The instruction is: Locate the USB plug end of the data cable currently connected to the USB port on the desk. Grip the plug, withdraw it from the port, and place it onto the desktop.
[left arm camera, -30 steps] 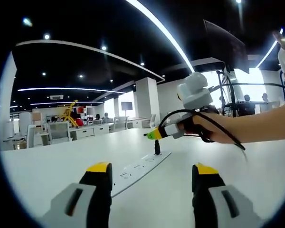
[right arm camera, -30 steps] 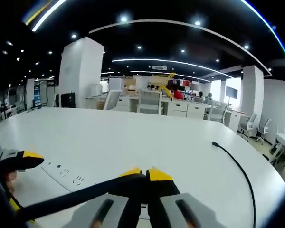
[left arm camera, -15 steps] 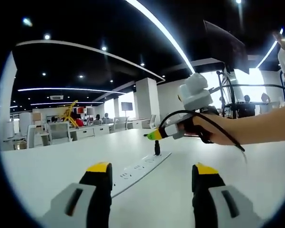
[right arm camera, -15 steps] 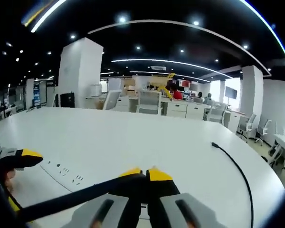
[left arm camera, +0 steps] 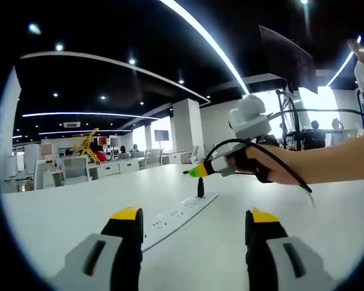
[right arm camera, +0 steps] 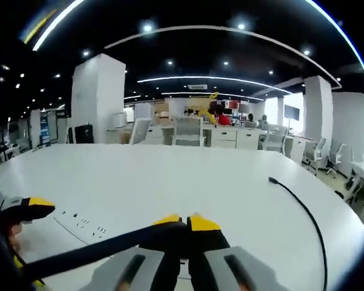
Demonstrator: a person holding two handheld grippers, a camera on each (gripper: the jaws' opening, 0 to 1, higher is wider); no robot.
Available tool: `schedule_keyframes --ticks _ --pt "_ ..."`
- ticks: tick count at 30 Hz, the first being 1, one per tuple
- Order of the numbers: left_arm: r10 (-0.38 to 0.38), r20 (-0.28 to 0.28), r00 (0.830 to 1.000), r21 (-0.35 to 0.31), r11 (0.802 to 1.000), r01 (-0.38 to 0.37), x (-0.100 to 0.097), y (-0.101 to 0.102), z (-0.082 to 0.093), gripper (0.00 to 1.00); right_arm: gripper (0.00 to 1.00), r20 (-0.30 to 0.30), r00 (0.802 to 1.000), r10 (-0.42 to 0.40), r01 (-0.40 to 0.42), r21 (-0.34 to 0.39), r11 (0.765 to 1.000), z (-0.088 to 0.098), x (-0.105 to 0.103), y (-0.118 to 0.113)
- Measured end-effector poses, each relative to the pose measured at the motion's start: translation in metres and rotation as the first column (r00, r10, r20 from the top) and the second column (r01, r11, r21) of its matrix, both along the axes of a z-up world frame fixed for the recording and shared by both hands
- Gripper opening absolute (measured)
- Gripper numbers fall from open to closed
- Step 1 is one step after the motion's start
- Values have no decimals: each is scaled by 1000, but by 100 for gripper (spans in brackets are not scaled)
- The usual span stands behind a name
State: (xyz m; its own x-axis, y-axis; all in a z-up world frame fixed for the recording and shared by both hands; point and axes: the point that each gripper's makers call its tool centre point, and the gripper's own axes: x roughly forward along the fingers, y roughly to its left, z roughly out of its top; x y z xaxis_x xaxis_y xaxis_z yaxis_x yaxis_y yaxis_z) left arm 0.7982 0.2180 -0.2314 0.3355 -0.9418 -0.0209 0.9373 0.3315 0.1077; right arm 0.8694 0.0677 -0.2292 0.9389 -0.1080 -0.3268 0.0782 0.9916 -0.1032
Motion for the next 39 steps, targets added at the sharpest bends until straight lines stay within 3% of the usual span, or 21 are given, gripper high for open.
schedule_keyframes --ticks 3,5,7,10,13,17,20,22,25,29,32,34,39 --pt "-2 2 1000 0 1000 2 0 -1 0 68 4 -36 999 8 -11 -94 996 0 1 3" --pt "-4 3 1000 1 1000 4 -1 -1 1 68 4 -33 999 12 -15 -78 997 0 0 4" --pt "-4 2 1000 1 1000 4 -1 -1 1 68 4 5 1000 -1 1 32 999 0 1 1" --pt "-5 4 1000 2 1000 5 -1 -1 1 68 4 45 999 -25 19 140 990 1 -1 -7" --pt "-6 2 1000 -1 1000 6 0 -1 2 68 4 56 998 -32 22 168 986 1 -2 -10" --pt "-7 4 1000 2 1000 7 -1 -1 2 68 4 -9 1000 4 -4 -10 1000 2 -1 -1" --pt "-9 4 1000 5 1000 9 -2 -2 0 68 4 -60 998 14 -22 -142 990 1 1 6" --pt "-10 6 1000 9 1000 10 -2 -2 0 68 4 -59 998 16 -24 -129 991 1 1 7" --pt "-10 5 1000 9 1000 10 -3 -2 0 69 4 -12 1000 11 -11 -6 1000 2 0 2" --pt "-9 5 1000 8 1000 9 -3 -2 0 68 4 27 1000 -12 9 107 994 2 -3 -7" --pt "-9 6 1000 8 1000 9 -3 -2 0 68 4 26 1000 -16 14 107 994 2 -3 -8" --pt "-9 5 1000 9 1000 9 -3 -2 0 68 4 -11 1000 -7 7 15 1000 2 -3 -7" --pt "-9 6 1000 8 1000 9 -3 -2 0 68 4 -48 999 8 -12 -76 997 2 1 4"
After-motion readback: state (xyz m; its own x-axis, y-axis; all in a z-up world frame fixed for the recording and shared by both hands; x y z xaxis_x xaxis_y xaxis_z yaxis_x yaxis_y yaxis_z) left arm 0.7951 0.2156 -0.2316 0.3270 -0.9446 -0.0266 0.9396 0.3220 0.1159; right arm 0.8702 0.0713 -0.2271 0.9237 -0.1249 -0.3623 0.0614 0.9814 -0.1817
